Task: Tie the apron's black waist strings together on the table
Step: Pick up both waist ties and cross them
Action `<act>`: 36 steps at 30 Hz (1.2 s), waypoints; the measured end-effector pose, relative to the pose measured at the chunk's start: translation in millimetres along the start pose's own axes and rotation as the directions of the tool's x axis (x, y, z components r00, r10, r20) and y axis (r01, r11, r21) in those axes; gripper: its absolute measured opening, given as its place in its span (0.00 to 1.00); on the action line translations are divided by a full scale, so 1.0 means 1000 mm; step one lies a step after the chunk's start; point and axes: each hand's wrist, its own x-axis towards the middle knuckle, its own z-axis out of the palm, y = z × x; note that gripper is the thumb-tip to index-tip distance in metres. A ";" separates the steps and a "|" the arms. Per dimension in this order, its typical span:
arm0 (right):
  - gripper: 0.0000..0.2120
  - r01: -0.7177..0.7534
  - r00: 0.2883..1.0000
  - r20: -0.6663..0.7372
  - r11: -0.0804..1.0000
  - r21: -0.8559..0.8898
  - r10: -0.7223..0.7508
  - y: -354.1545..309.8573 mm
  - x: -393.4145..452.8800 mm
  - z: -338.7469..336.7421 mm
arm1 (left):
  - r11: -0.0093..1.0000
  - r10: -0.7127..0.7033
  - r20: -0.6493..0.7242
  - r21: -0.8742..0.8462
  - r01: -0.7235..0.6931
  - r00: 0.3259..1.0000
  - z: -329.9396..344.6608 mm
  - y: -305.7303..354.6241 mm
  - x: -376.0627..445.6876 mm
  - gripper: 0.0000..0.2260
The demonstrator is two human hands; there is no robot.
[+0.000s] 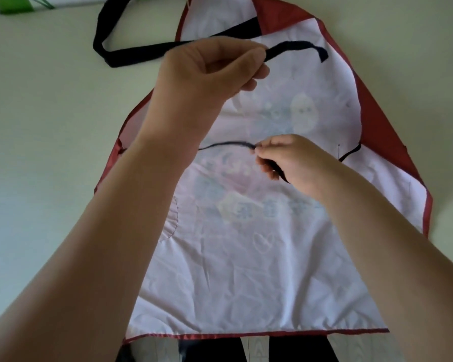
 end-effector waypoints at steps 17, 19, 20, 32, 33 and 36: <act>0.20 0.233 0.921 0.127 0.784 0.575 -0.367 -0.030 -0.025 0.010 | 0.872 0.034 -0.034 0.490 -0.013 0.999 0.006 -0.030 -0.012 0.01; 0.21 0.220 0.950 0.100 0.859 0.462 -0.297 -0.032 -0.025 0.012 | 0.822 0.082 -0.022 0.567 -0.056 0.996 0.006 -0.031 -0.014 0.02; 0.25 0.205 0.965 0.074 0.899 0.388 -0.252 -0.033 -0.024 0.012 | 0.804 0.107 -0.017 0.590 -0.077 0.994 0.007 -0.031 -0.014 0.02; 0.21 0.251 0.965 0.087 0.967 -0.052 -0.246 -0.037 -0.032 0.002 | 0.790 0.091 0.257 0.570 -0.226 0.962 0.000 -0.015 -0.014 0.20; 0.19 0.259 0.962 0.099 0.964 -0.059 -0.253 -0.038 -0.032 0.001 | 0.808 0.037 0.287 0.555 -0.198 0.957 -0.001 -0.012 -0.012 0.18; 0.28 0.271 0.955 0.136 0.962 -0.042 -0.263 -0.038 -0.032 0.001 | 0.793 -0.035 0.275 0.593 -0.141 0.961 -0.005 -0.008 -0.007 0.11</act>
